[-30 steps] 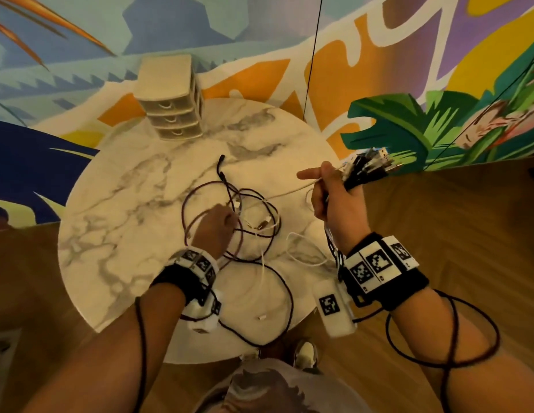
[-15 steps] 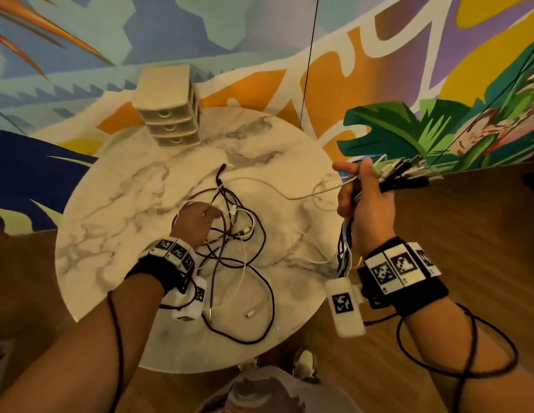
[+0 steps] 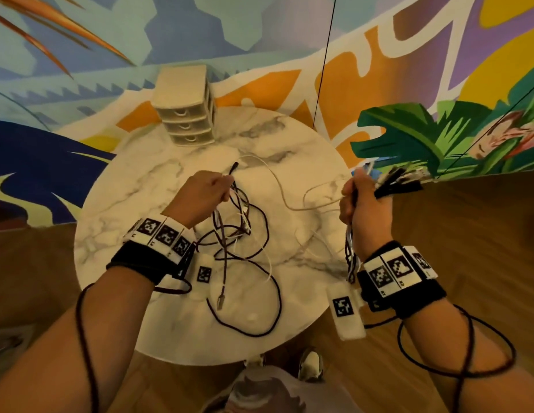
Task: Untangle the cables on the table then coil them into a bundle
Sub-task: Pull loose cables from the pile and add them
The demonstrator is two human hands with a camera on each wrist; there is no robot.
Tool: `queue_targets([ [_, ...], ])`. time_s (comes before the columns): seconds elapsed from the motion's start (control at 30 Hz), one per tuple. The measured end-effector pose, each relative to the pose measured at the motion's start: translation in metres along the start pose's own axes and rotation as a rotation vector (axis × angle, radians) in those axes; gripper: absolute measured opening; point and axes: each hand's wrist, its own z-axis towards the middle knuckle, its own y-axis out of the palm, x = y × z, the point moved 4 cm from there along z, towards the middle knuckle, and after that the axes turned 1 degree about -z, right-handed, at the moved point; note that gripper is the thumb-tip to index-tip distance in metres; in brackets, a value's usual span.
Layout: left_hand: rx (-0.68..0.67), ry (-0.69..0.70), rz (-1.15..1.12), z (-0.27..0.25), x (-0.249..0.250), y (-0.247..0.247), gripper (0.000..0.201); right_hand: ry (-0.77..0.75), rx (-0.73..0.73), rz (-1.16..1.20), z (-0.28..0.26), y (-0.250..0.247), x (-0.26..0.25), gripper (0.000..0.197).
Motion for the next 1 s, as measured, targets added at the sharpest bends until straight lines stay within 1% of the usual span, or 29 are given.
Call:
queue_targets([
  [0.03, 0.017, 0.049, 0.028, -0.003, 0.012, 0.000, 0.044, -0.012, -0.049, -0.041, -0.003, 0.004, 0.001, 0.051],
  [0.1, 0.060, 0.197, 0.142, -0.007, 0.038, 0.001, 0.042, -0.040, -0.161, -0.161, -0.012, 0.017, 0.001, 0.048],
  [0.13, 0.070, 0.272, 0.227, -0.010, 0.052, 0.004, 0.040, -0.051, -0.217, -0.237, -0.017, 0.024, 0.001, 0.046],
  [0.17, 0.068, 0.317, 0.329, -0.013, 0.065, 0.009, 0.037, -0.064, -0.262, -0.315, -0.022, 0.031, -0.001, 0.043],
  [0.23, 0.044, 0.352, 0.536, -0.017, 0.082, 0.020, 0.032, -0.105, -0.309, -0.435, -0.029, 0.043, -0.004, 0.038],
  [0.3, 0.052, 0.393, 0.658, -0.022, 0.093, 0.031, 0.031, -0.136, -0.305, -0.477, -0.032, 0.050, -0.008, 0.040],
  [0.37, 0.098, 0.439, 0.670, -0.027, 0.098, 0.037, 0.031, -0.155, -0.300, -0.477, -0.030, 0.054, -0.009, 0.042],
  [0.43, 0.093, 0.453, 0.589, -0.029, 0.095, 0.043, 0.028, -0.175, -0.291, -0.487, -0.028, 0.055, -0.010, 0.042],
  [0.5, 0.045, 0.421, 0.452, -0.028, 0.081, 0.051, 0.024, -0.185, -0.267, -0.456, -0.027, 0.054, -0.011, 0.036],
  [0.53, 0.006, 0.375, 0.370, -0.025, 0.068, 0.056, 0.022, -0.182, -0.246, -0.411, -0.025, 0.051, -0.012, 0.032],
  [0.6, -0.083, 0.200, 0.197, -0.015, 0.020, 0.066, 0.023, -0.197, -0.184, -0.322, -0.020, 0.042, -0.016, 0.030],
  [0.63, -0.105, 0.100, 0.143, -0.011, -0.009, 0.067, 0.024, -0.211, -0.156, -0.292, -0.016, 0.037, -0.018, 0.031],
  [0.67, -0.098, 0.028, 0.141, -0.008, -0.036, 0.064, 0.024, -0.227, -0.134, -0.279, -0.013, 0.031, -0.020, 0.032],
  [0.7, -0.057, -0.016, 0.172, -0.005, -0.058, 0.058, 0.023, -0.244, -0.115, -0.270, -0.010, 0.025, -0.023, 0.034],
  [0.77, 0.106, -0.050, 0.232, -0.004, -0.082, 0.043, 0.025, -0.259, -0.068, -0.229, -0.005, 0.012, -0.027, 0.034],
  [0.83, 0.281, -0.020, 0.236, -0.008, -0.090, 0.031, 0.029, -0.254, -0.040, -0.185, -0.003, 0.003, -0.028, 0.033],
  [0.87, 0.343, -0.003, 0.216, -0.012, -0.091, 0.028, 0.030, -0.256, -0.039, -0.174, -0.003, 0.001, -0.029, 0.032],
  [0.97, 0.441, -0.009, 0.202, -0.021, -0.099, 0.026, 0.028, -0.252, -0.042, -0.167, -0.006, -0.007, -0.026, 0.032],
  [1.0, 0.433, -0.024, 0.223, -0.021, -0.101, 0.027, 0.027, -0.249, -0.042, -0.162, -0.008, -0.009, -0.026, 0.032],
])
